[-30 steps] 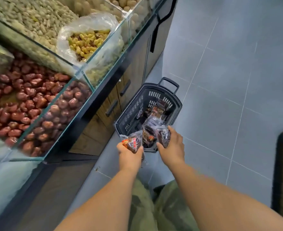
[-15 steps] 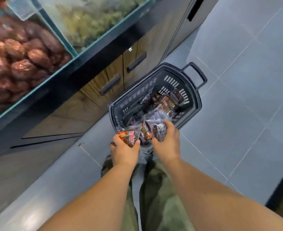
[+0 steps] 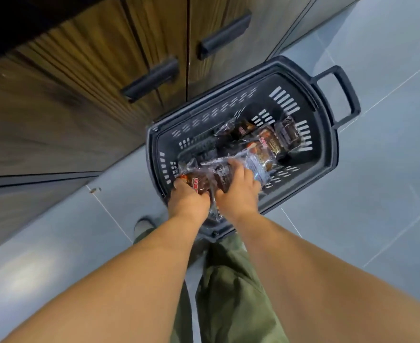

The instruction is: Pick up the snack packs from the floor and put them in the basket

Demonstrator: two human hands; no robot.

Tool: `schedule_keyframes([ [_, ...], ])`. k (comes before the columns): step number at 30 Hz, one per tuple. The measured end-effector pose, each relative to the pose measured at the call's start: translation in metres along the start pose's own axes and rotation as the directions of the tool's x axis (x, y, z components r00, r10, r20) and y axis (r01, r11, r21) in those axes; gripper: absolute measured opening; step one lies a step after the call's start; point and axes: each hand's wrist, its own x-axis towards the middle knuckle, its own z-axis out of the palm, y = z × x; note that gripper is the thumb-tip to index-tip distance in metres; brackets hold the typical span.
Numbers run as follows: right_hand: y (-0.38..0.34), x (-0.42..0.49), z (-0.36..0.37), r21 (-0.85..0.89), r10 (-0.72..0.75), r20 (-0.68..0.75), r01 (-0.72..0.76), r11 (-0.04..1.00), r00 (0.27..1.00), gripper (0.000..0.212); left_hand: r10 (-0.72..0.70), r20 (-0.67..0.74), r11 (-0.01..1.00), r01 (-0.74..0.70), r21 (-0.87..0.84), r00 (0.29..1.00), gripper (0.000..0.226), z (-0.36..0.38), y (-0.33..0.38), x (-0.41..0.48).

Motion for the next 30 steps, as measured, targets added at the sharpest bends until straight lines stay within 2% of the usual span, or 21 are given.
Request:
schedule_keyframes([
  [5, 0.009, 0.016, 0.009, -0.105, 0.024, 0.066, -0.017, 0.994, 0.998, 0.074, -0.110, 0.037, 0.986, 0.105, 0.128, 0.993, 0.045, 0.011, 0.004, 0.017],
  [8, 0.011, 0.015, 0.006, -0.115, 0.041, 0.121, -0.027, 0.993, 0.992, 0.076, -0.104, 0.058, 0.986, 0.095, 0.136, 0.993, 0.042, 0.009, 0.000, 0.012],
  [11, 0.006, 0.006, -0.006, -0.108, 0.046, 0.111, -0.034, 0.994, 0.993, 0.073, -0.077, 0.041, 0.989, 0.071, 0.129, 0.996, 0.051, -0.001, -0.001, -0.001],
  [17, -0.020, -0.022, -0.045, -0.043, -0.007, 0.000, 0.007, 0.999, 1.000, 0.056, 0.045, 0.003, 0.986, -0.045, 0.162, 0.999, 0.042, -0.044, 0.014, -0.037],
  [22, -0.060, -0.059, -0.095, 0.005, -0.036, -0.055, 0.036, 0.999, 0.998, 0.051, 0.181, -0.074, 0.972, -0.167, 0.165, 0.981, 0.030, -0.093, 0.038, -0.090],
  [27, -0.092, -0.112, -0.155, 0.018, -0.107, -0.051, 0.108, 0.994, 0.993, 0.047, 0.292, -0.141, 0.953, -0.275, 0.128, 0.946, 0.020, -0.139, 0.056, -0.162],
  [30, -0.102, -0.143, -0.191, 0.011, -0.150, -0.006, 0.150, 0.989, 0.989, 0.045, 0.358, -0.172, 0.930, -0.334, 0.156, 0.918, 0.025, -0.161, 0.055, -0.208],
])
